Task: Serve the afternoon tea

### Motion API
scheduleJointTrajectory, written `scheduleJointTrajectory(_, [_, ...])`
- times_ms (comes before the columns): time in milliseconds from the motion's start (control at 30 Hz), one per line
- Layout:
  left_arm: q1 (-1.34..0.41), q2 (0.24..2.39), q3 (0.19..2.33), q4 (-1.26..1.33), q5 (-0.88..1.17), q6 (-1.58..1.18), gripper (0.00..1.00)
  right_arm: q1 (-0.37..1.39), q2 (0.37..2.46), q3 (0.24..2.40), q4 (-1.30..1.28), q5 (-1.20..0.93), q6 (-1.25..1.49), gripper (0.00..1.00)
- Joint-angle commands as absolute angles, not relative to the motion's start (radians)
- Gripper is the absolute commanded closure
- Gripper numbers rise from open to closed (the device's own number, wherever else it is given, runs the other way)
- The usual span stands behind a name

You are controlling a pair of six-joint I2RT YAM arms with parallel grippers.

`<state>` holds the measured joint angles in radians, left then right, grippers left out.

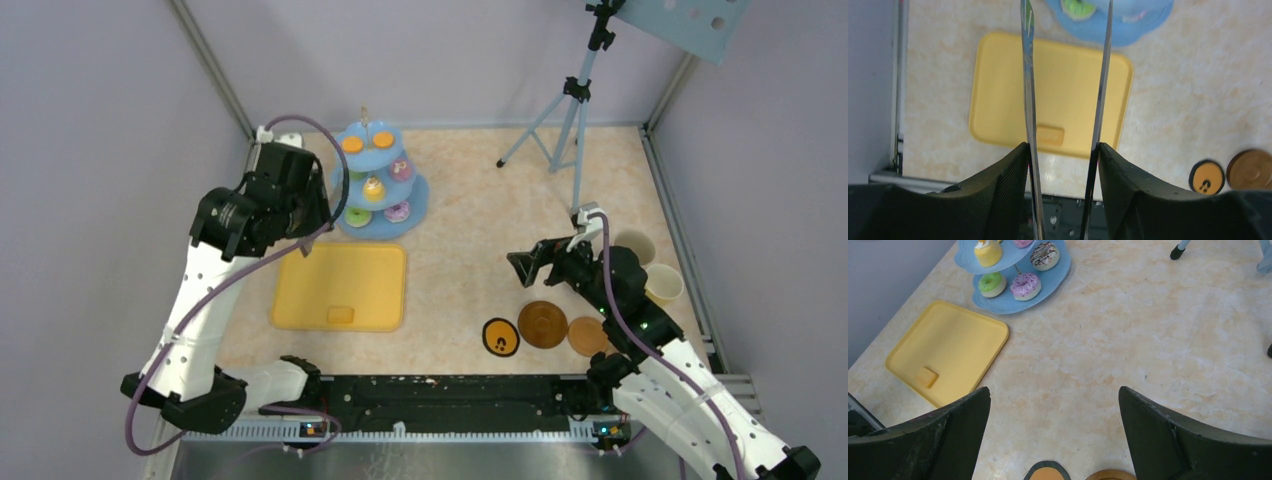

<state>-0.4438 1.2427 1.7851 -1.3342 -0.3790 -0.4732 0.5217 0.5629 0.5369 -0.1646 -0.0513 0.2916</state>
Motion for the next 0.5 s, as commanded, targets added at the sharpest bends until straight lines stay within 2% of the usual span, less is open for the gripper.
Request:
scheduleJointTrajectory(0, [-0.436, 1.176, 1.619, -1.414, -0.258, -0.575, 0.42, 0.528, 0.551, 0.557, -0.121, -0.082, 0.294, 0.03])
scheduleJointTrajectory(200, [-0.434, 1.127, 1.488, -1.414, -0.254, -0.626, 0.43, 0.528, 0.640, 0.599, -0.130, -0.202, 0.285, 0.04])
scheduleJointTrajectory(467, [-0.435, 1.072, 1.285, -1.415, -0.176, -0.684, 0.45, 0.528, 0.671, 0.604, -0.127, -0.216, 0.282, 0.04])
